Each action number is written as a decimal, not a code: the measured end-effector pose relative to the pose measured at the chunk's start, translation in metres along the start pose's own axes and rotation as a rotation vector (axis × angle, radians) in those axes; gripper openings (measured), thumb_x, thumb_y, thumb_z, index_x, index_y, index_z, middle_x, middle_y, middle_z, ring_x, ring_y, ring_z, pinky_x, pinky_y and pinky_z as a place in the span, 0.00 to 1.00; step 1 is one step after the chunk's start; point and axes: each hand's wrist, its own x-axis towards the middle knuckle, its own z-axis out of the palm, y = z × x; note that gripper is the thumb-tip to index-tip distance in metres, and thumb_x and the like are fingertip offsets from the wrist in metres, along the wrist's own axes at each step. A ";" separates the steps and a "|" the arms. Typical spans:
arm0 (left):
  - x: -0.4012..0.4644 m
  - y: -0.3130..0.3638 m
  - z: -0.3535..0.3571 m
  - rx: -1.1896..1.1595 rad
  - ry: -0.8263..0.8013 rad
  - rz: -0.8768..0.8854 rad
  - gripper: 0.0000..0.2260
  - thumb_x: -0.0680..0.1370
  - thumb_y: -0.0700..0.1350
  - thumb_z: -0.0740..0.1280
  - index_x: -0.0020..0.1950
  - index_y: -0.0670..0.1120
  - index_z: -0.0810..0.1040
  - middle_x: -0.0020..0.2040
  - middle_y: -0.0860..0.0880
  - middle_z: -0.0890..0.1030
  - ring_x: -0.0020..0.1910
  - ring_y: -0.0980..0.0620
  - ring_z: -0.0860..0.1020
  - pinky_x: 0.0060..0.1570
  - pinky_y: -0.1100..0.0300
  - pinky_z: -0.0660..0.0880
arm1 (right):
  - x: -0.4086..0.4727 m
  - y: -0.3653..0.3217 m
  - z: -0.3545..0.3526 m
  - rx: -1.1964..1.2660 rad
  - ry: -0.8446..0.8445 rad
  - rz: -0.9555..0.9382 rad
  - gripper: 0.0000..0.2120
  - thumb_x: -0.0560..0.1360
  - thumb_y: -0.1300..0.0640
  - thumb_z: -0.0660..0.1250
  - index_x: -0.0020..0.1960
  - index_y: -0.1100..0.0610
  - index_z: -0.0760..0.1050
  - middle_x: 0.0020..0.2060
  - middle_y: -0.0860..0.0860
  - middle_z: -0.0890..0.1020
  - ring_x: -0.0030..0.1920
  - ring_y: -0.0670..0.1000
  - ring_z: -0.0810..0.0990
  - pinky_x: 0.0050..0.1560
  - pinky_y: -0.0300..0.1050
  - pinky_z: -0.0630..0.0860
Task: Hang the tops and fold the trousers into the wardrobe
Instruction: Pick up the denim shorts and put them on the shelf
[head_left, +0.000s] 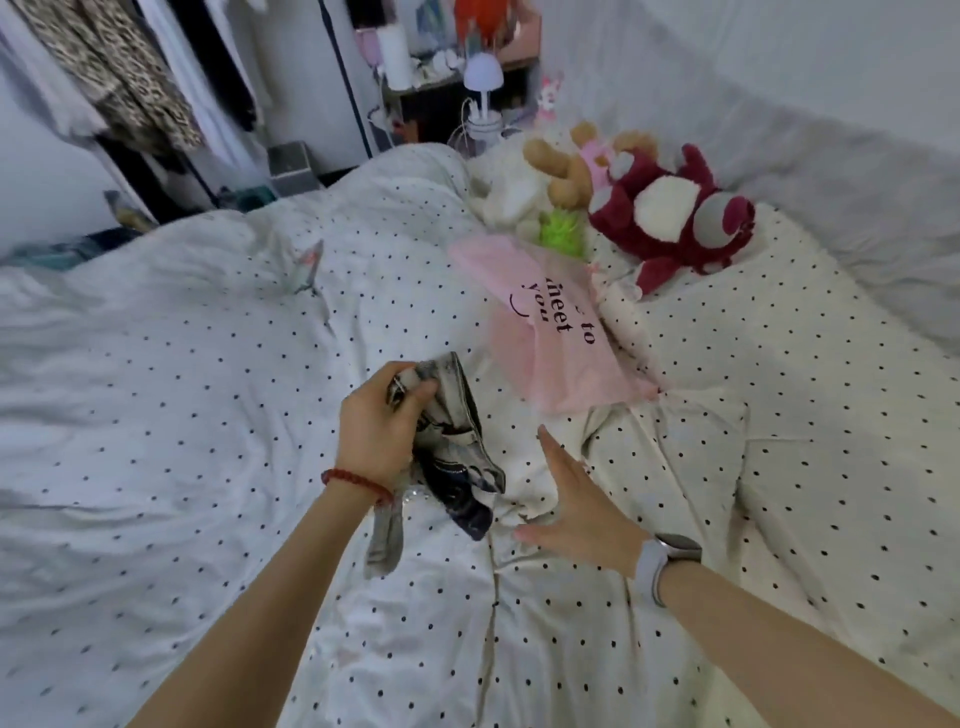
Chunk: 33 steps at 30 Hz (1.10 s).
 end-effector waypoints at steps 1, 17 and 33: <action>-0.006 0.011 -0.014 -0.045 0.012 -0.005 0.03 0.76 0.43 0.68 0.43 0.48 0.76 0.37 0.38 0.80 0.36 0.42 0.77 0.40 0.51 0.75 | -0.003 -0.005 -0.003 -0.044 0.006 -0.027 0.52 0.70 0.45 0.71 0.75 0.47 0.33 0.75 0.43 0.43 0.73 0.41 0.42 0.73 0.41 0.46; -0.193 -0.008 -0.138 -0.347 0.229 -0.726 0.04 0.77 0.40 0.65 0.49 0.39 0.76 0.40 0.43 0.80 0.35 0.49 0.79 0.33 0.59 0.78 | -0.062 -0.069 -0.016 -0.164 -0.550 -0.076 0.03 0.77 0.54 0.65 0.50 0.53 0.74 0.40 0.42 0.76 0.38 0.40 0.74 0.34 0.25 0.66; -0.307 -0.247 -0.063 0.219 -0.090 -1.182 0.27 0.77 0.46 0.64 0.73 0.42 0.59 0.70 0.35 0.64 0.67 0.37 0.66 0.66 0.46 0.65 | -0.046 0.046 0.183 -0.164 -0.162 0.528 0.25 0.80 0.52 0.58 0.71 0.66 0.59 0.68 0.61 0.68 0.67 0.60 0.68 0.61 0.45 0.66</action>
